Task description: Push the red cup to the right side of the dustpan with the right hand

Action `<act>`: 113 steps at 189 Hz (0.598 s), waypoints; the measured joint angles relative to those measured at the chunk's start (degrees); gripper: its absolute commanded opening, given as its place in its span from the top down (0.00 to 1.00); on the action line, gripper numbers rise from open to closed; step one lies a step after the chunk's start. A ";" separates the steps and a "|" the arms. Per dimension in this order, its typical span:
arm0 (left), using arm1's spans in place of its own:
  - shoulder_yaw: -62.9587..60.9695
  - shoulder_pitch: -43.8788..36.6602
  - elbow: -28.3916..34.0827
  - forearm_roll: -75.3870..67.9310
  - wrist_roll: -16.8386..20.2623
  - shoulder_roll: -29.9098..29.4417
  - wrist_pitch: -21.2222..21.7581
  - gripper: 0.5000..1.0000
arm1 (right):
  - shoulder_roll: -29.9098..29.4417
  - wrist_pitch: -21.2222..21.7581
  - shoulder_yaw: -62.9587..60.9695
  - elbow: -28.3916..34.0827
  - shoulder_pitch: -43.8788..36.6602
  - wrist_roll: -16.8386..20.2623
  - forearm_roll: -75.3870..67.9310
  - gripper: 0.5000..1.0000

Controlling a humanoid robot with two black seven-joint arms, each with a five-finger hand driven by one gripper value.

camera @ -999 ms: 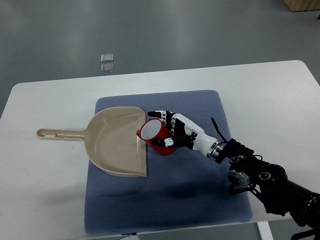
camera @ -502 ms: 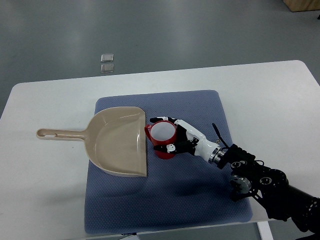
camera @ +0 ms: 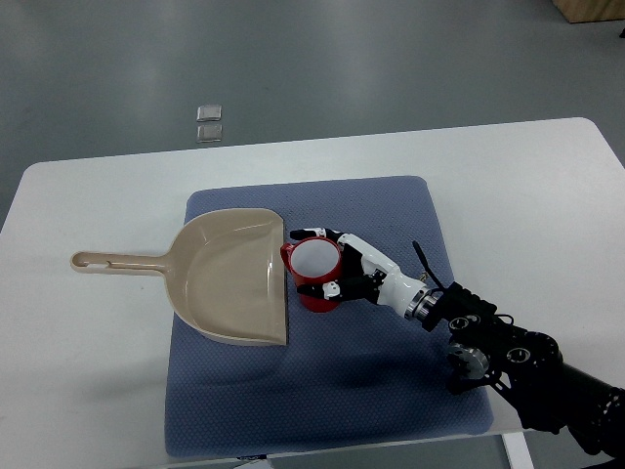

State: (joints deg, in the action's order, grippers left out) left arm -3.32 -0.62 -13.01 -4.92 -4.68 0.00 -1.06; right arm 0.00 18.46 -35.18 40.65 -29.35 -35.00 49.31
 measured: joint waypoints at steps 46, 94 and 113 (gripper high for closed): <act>-0.02 0.00 0.00 0.00 0.00 0.00 0.00 0.00 | 0.00 0.29 -0.72 0.09 -0.44 0.00 -0.91 0.15; -0.02 0.00 0.00 0.00 -0.03 0.00 0.00 0.00 | 0.45 2.62 -1.36 -0.04 -1.90 0.00 -3.13 0.14; -0.02 0.00 0.00 0.00 -0.03 0.00 0.00 0.00 | 2.25 4.27 -1.38 -0.05 -2.80 0.00 -6.80 0.14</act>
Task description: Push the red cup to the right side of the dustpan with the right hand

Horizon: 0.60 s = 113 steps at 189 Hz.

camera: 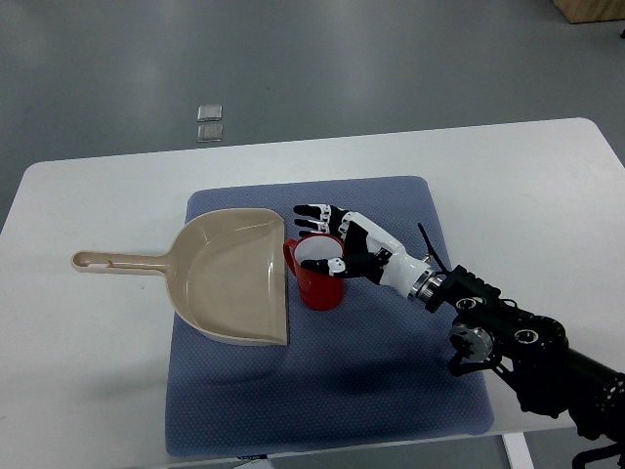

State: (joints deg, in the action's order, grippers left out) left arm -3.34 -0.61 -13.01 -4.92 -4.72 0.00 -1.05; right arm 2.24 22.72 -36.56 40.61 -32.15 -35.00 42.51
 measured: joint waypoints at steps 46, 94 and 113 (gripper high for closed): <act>-0.09 0.08 0.00 0.00 0.00 0.00 0.00 0.00 | 4.19 1.92 0.00 0.06 -2.41 0.00 -6.59 0.14; -0.12 0.08 0.00 0.00 0.04 0.00 0.00 0.00 | 9.47 1.97 -0.01 -0.34 -6.78 8.40 -24.97 0.14; -0.17 0.09 0.00 -0.01 0.04 0.00 0.00 0.00 | 11.57 1.98 0.00 -0.36 -8.51 18.15 -33.82 0.14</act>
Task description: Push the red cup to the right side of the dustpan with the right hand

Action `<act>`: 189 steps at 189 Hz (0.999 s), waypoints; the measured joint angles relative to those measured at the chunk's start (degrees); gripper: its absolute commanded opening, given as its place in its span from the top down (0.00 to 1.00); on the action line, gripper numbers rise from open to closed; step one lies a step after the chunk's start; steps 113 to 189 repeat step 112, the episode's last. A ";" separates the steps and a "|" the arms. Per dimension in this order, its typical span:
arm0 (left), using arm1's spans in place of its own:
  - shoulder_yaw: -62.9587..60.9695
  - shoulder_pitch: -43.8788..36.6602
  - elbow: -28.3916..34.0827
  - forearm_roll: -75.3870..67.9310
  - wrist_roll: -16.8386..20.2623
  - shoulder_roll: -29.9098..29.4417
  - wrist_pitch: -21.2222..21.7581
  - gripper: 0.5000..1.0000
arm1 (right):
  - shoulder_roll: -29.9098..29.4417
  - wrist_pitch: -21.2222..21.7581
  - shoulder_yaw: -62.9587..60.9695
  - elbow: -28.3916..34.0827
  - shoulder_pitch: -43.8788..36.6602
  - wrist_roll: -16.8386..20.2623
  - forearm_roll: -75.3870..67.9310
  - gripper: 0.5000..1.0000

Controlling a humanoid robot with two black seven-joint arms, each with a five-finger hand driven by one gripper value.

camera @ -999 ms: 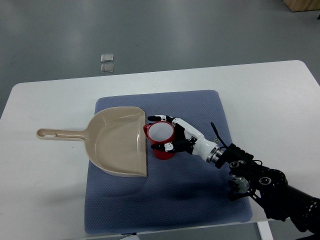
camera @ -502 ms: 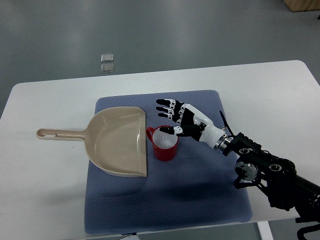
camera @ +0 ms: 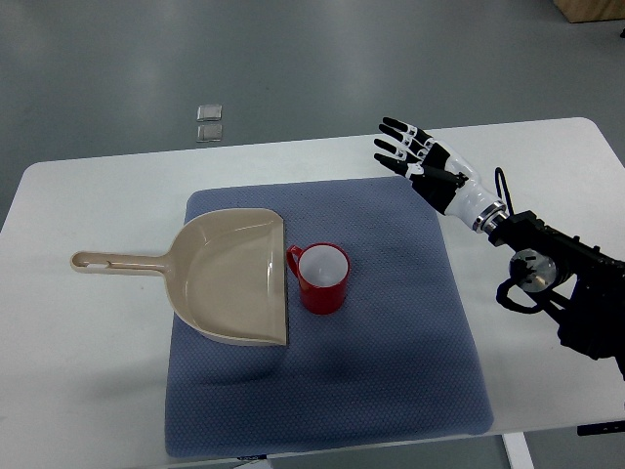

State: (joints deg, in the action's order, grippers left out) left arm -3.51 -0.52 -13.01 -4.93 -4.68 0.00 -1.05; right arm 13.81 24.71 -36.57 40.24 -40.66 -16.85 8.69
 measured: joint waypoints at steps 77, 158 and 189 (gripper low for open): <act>-0.09 0.09 0.00 -0.09 -0.02 0.00 0.00 0.00 | 3.50 3.13 0.08 0.04 -1.85 15.52 -16.62 0.14; 0.09 0.10 0.00 -0.09 -0.02 0.00 0.00 0.00 | 3.19 5.71 -0.06 -0.85 -1.69 12.30 -16.56 0.14; 0.09 0.10 0.00 -0.09 -0.02 0.00 0.00 0.00 | 3.19 5.71 -0.06 -0.85 -1.69 12.30 -16.56 0.14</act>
